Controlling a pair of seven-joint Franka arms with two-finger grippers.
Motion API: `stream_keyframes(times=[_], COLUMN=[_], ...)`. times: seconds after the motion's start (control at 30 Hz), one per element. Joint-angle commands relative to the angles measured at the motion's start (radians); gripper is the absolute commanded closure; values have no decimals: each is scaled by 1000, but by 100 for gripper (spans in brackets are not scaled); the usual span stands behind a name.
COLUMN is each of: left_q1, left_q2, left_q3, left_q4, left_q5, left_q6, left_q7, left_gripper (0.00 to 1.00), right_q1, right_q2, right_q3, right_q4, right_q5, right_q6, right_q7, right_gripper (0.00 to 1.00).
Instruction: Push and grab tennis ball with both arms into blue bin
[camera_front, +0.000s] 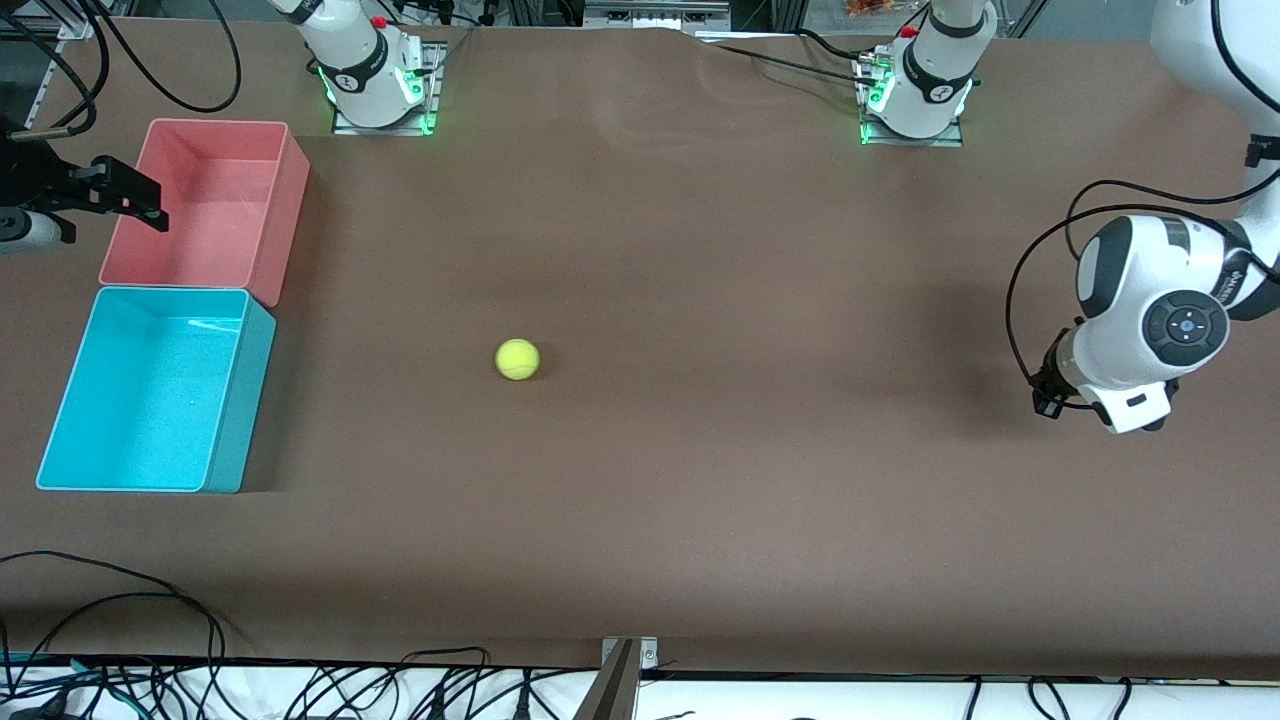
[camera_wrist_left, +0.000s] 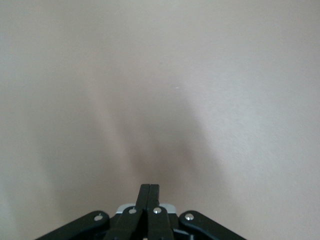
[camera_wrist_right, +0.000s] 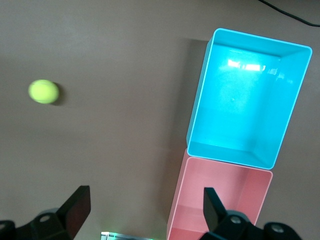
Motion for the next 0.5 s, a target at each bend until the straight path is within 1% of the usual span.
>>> stream_keyframes(times=[0.0,0.27,0.4,0.47], left_q1=[2,-1,-2,-4], left_q2=[-3,-3,-3,-3], left_q3=[-8,-8,-8,-8], left_q4=[96,228,303,344], left_q5=[-43,-95,-139,-163], left_q6=[-95,-195,-266,-309], left_q7=[225,508,645,708], left_gripper=[100,100,100,100], right_q1=[1,6,6,13], right_q2=[22,61,77,78], right_q3=[-1,1,1,1], right_q4=[7,-2,-24,-54], right_q5=[17,18,41,43], right_q6=[-19,-19,-10,-4], right_q7=[4,-10,-13,-13], right_gripper=[0,0,0,0])
